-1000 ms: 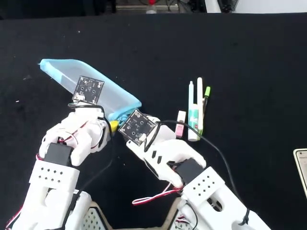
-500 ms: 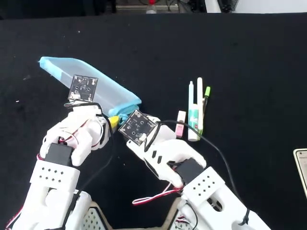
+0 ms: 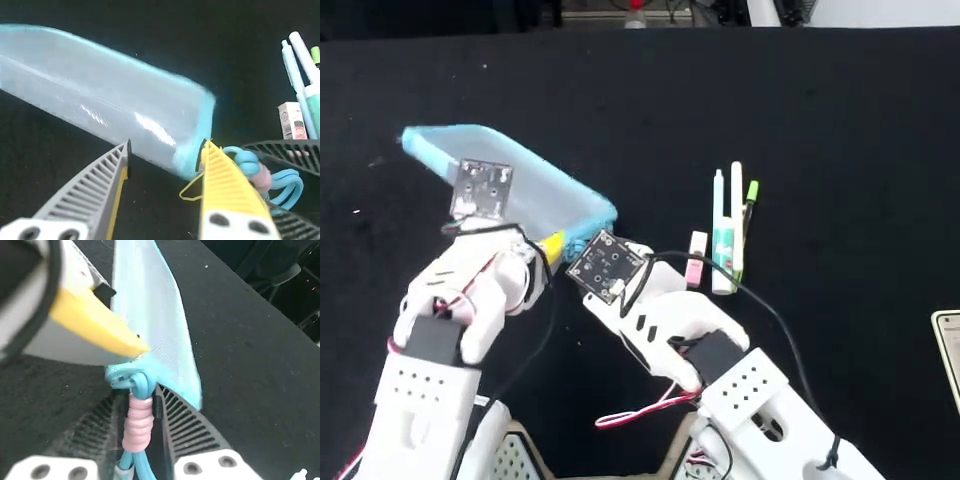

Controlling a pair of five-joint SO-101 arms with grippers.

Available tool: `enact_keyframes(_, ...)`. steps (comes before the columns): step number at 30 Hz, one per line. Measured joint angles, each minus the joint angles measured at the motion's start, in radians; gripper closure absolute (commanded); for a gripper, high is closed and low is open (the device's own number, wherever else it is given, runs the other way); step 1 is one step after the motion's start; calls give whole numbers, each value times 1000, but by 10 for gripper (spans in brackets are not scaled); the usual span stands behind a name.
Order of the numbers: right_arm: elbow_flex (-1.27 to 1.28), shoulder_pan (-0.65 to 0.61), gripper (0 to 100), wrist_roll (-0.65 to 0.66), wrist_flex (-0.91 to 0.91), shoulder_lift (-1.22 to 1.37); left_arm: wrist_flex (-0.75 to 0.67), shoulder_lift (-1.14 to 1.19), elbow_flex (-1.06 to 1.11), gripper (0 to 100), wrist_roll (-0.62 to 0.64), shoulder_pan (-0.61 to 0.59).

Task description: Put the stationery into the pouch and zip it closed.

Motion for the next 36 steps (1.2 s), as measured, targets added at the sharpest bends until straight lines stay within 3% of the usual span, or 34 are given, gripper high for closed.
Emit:
enact_keyframes(19, 2, 3, 988, 0, 0, 0, 68, -115, 72, 764, -34, 52)
enact_keyframes(33, 2, 2, 988, 0, 0, 0, 28, -115, 74, 766, -58, 29)
enact_keyframes(36, -43, 2, 988, 35, 78, 3, 28, -115, 80, 765, -60, -18)
